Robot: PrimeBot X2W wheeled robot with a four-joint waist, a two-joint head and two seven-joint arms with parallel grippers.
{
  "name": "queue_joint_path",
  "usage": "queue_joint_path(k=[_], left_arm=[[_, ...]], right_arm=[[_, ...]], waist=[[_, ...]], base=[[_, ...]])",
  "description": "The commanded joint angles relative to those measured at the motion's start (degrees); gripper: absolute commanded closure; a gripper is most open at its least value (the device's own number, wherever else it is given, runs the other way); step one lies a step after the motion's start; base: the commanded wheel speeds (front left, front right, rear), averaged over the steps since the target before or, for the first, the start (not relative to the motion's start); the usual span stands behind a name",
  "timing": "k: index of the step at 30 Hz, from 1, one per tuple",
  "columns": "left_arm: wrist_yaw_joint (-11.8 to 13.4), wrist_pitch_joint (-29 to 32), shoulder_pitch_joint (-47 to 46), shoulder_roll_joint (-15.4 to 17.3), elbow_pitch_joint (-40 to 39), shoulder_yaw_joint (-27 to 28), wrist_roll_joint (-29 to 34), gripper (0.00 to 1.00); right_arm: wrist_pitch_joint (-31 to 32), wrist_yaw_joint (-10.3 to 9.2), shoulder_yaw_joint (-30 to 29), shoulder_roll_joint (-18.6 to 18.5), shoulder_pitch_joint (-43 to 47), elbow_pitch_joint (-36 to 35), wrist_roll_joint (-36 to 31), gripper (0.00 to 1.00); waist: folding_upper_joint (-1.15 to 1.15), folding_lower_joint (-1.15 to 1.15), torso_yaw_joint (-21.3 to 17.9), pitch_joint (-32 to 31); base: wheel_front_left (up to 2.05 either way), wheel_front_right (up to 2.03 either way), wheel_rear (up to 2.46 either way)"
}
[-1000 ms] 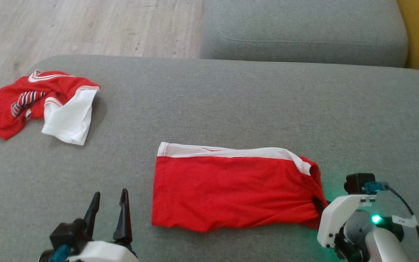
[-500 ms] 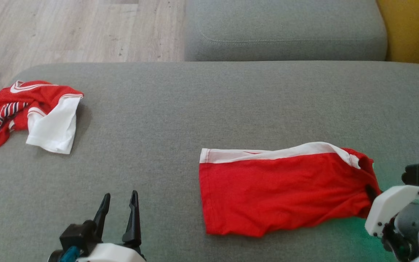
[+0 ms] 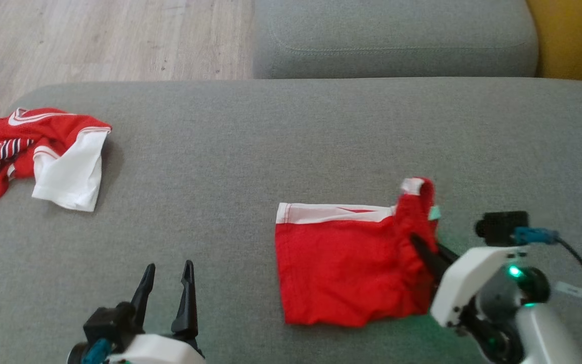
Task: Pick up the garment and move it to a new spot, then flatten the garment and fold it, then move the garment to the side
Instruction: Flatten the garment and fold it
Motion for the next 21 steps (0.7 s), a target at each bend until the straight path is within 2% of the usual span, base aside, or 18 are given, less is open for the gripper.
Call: queue_joint_path(k=[1,8,17,18,19,21], left_arm=[[0.20,-0.13,-3.46,0.90,-1.59,1.91,0.56,0.00],[-0.29,-0.40,-4.52,0.19,-1.07,1.60,0.49,0.00],[-0.74,-0.73,-5.42,-0.74,-0.07,1.11,0.37,0.00],[-0.78,-0.79,-5.47,-0.79,0.06,1.10,0.35,0.00],[-0.82,-0.86,-5.53,-0.83,0.21,1.11,0.33,0.00],[-0.85,-1.01,-5.60,-0.91,0.46,1.17,0.28,0.00]], right_arm=[[-0.12,-0.04,1.79,0.39,-3.22,-2.59,0.59,1.00],[-2.17,-0.04,10.77,0.85,-7.28,0.25,5.71,1.00],[-5.33,-0.04,17.57,0.87,-12.19,11.19,7.09,0.99],[-6.03,-0.04,18.37,0.88,-12.65,11.92,7.31,0.56],[-6.71,-0.04,19.12,0.88,-13.04,12.51,7.60,0.00],[-8.10,-0.04,20.59,0.88,-13.76,13.05,8.31,0.00]], waist=[[0.00,0.00,0.25,0.18],[0.00,0.00,2.63,0.79],[0.00,0.00,5.53,1.29],[0.00,0.00,5.67,1.36],[0.00,0.00,5.78,1.43],[0.00,0.00,5.84,1.55]], base=[[0.00,0.00,0.00],[0.00,0.00,0.00],[0.00,0.00,0.00],[0.00,0.00,0.00],[0.00,0.00,0.00],[0.00,0.00,0.00]])
